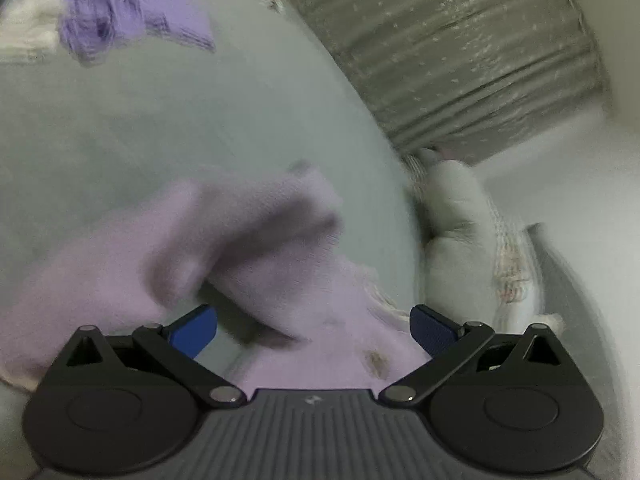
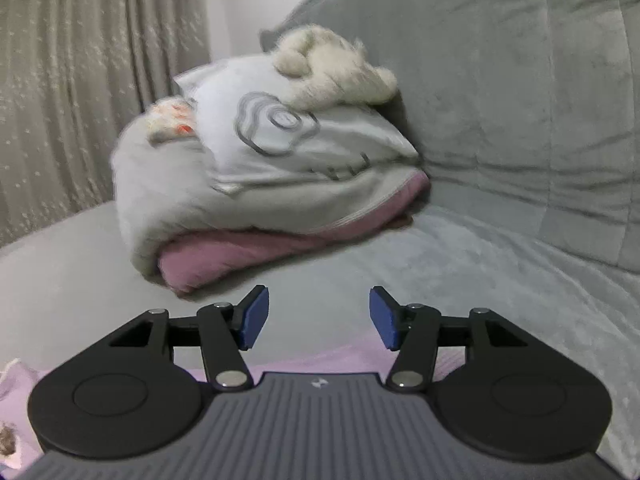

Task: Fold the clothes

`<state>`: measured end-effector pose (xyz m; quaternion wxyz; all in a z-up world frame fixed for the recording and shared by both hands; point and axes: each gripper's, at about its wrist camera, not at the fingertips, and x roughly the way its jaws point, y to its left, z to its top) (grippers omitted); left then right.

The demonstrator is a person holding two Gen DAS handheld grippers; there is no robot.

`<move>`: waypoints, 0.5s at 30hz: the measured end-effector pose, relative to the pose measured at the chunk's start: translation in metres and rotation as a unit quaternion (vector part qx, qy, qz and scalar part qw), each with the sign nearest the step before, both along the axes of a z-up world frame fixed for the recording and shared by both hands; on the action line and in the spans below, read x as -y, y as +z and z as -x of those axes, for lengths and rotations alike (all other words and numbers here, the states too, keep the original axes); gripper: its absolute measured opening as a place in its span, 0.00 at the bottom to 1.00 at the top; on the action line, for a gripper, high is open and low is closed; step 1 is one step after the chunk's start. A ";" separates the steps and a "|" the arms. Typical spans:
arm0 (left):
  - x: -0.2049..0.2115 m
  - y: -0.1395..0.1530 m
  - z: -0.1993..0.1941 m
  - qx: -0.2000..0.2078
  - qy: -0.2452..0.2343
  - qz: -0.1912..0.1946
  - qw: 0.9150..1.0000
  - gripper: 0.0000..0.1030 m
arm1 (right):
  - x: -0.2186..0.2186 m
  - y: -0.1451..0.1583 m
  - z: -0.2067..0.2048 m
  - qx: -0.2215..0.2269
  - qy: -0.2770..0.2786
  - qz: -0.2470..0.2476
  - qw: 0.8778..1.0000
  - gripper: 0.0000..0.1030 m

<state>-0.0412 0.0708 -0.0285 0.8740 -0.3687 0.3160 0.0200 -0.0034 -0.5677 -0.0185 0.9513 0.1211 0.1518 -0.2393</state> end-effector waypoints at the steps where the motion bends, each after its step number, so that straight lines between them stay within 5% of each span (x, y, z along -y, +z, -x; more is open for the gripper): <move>1: -0.002 0.000 0.002 -0.011 0.001 -0.031 0.999 0.99 | -0.005 0.000 0.000 0.000 0.010 0.010 1.000 0.74; 4: -0.002 0.001 0.007 -0.030 -0.014 -0.109 0.994 0.99 | -0.016 -0.003 -0.004 -0.014 0.039 0.019 0.999 0.75; 5: 0.004 0.004 0.014 -0.034 -0.015 -0.180 0.983 0.99 | -0.017 -0.003 -0.005 -0.016 0.041 0.016 0.999 0.75; 6: 0.009 0.004 0.014 -0.033 -0.015 -0.195 0.980 0.99 | -0.018 -0.006 -0.007 -0.021 0.049 0.000 0.999 0.75; 7: 0.017 0.004 0.019 -0.031 -0.021 -0.255 0.966 0.99 | -0.019 -0.006 -0.008 -0.020 0.056 -0.011 0.998 0.75; 9: 0.035 0.004 0.029 -0.026 -0.033 -0.377 0.925 0.99 | -0.023 -0.005 -0.008 -0.015 0.072 -0.020 0.997 0.75; 11: 0.040 -0.008 0.036 -0.024 -0.060 -0.416 0.907 0.99 | -0.032 -0.004 -0.008 -0.016 0.086 -0.006 0.996 0.75; 15: 0.041 -0.026 0.022 -0.056 -0.081 -0.444 0.891 0.99 | -0.046 -0.004 -0.008 -0.023 0.108 0.013 0.994 0.75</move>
